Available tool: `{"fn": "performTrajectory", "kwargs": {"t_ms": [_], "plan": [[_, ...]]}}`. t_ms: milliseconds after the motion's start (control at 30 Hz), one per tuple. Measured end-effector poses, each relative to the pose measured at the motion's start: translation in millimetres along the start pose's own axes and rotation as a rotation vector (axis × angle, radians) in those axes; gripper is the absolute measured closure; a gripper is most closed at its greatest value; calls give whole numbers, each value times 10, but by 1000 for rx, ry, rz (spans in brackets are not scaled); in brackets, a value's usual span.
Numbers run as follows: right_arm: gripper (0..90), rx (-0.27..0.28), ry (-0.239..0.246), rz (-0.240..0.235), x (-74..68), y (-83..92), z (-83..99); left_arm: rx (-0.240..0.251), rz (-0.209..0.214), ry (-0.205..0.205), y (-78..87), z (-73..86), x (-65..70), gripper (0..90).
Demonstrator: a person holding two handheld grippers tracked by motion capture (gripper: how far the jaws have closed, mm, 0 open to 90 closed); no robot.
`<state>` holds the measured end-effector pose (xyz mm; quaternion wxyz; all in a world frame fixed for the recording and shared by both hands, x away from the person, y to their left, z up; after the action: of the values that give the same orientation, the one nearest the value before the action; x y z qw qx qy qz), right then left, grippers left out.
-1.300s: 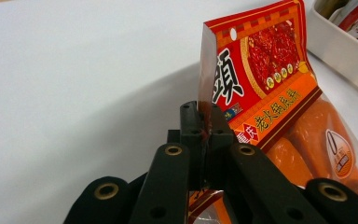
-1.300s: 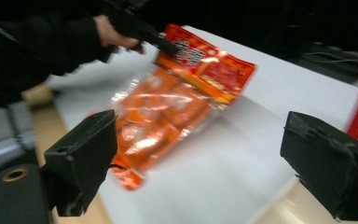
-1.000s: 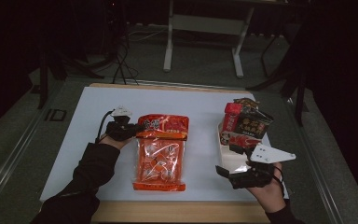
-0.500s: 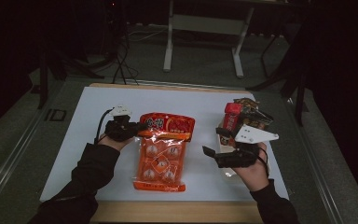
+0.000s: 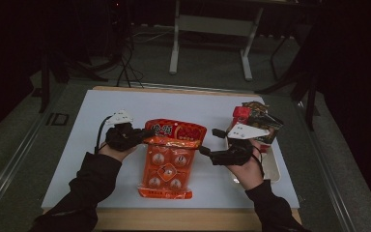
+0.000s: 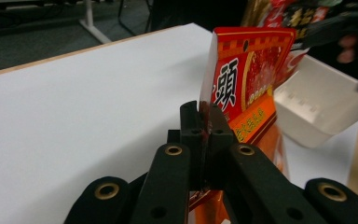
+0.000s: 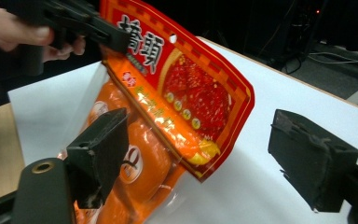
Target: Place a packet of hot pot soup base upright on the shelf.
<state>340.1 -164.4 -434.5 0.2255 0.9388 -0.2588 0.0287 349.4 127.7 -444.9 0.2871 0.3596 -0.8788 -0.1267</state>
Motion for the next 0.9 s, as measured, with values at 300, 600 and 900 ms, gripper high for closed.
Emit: {"fn": "performTrajectory", "kwargs": {"t_ms": [300, 600, 900], "plan": [[228, -33, -35, -8, 96, -194, 73, 21, 49, -28, 72, -27, 210, 899], [540, -70, 45, -91, -68, -279, 95, 29, 71, -28, 100, -38, 296, 898], [850, -61, 43, -101, -41, -227, 120, 29, 90, -18, 119, -27, 301, 898]]}}
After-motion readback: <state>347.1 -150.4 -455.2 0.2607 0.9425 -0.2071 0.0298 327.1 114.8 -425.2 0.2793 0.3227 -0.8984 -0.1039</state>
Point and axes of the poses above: each handheld gripper's, and its own axes: y roughly backward along the jaws, z roughly out of its underside, x roughly to its right, the point moved 4 cm from there along -y, roughly forward along the jaws, and after that the axes turned 14 degrees about y, right-handed, at the moved point
